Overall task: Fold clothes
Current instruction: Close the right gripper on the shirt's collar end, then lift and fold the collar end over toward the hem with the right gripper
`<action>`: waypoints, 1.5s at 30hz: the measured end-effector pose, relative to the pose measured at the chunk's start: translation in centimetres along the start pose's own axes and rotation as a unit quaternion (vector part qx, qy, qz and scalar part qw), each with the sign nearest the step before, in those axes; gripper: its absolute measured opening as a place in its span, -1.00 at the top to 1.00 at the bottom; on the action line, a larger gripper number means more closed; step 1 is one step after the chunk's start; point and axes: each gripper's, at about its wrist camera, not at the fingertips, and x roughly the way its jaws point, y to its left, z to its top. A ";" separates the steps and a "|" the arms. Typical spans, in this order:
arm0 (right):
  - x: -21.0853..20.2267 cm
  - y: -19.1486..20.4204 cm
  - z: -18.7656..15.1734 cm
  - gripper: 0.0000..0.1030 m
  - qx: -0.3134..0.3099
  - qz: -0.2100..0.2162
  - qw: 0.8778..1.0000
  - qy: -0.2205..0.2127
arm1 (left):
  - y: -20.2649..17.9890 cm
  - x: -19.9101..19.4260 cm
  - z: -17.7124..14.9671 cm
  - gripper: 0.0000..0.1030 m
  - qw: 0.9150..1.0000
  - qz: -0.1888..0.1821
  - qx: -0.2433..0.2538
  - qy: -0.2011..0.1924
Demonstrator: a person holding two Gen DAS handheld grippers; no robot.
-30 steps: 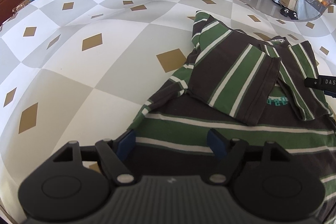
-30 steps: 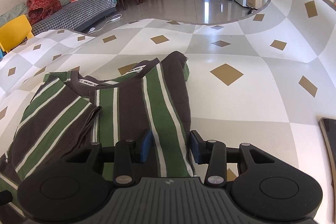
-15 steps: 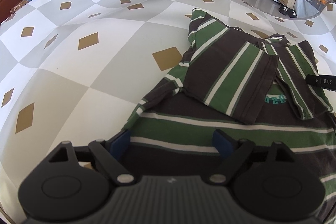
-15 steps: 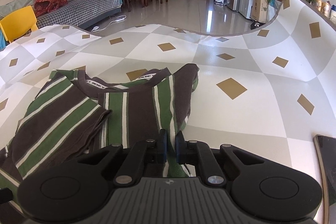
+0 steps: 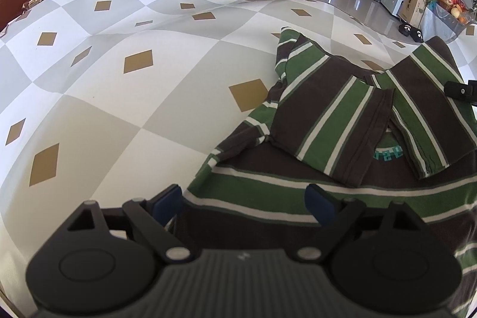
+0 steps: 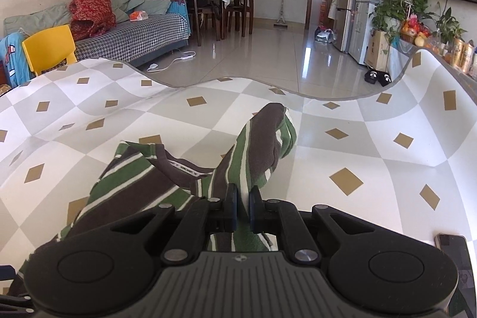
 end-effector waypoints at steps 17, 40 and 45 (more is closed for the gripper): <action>1.6 8.9 1.0 0.85 -0.069 0.082 0.994 -0.011 | 2.9 0.1 0.3 -0.78 0.998 -0.030 -0.055 0.014; 3.8 12.2 0.9 0.52 -0.057 0.159 0.986 0.006 | 4.6 0.0 0.3 -0.90 0.997 -0.023 -0.068 0.015; 2.5 10.7 0.9 0.42 -0.061 0.143 0.988 0.009 | 4.3 0.0 0.1 -0.90 0.998 -0.014 -0.059 0.015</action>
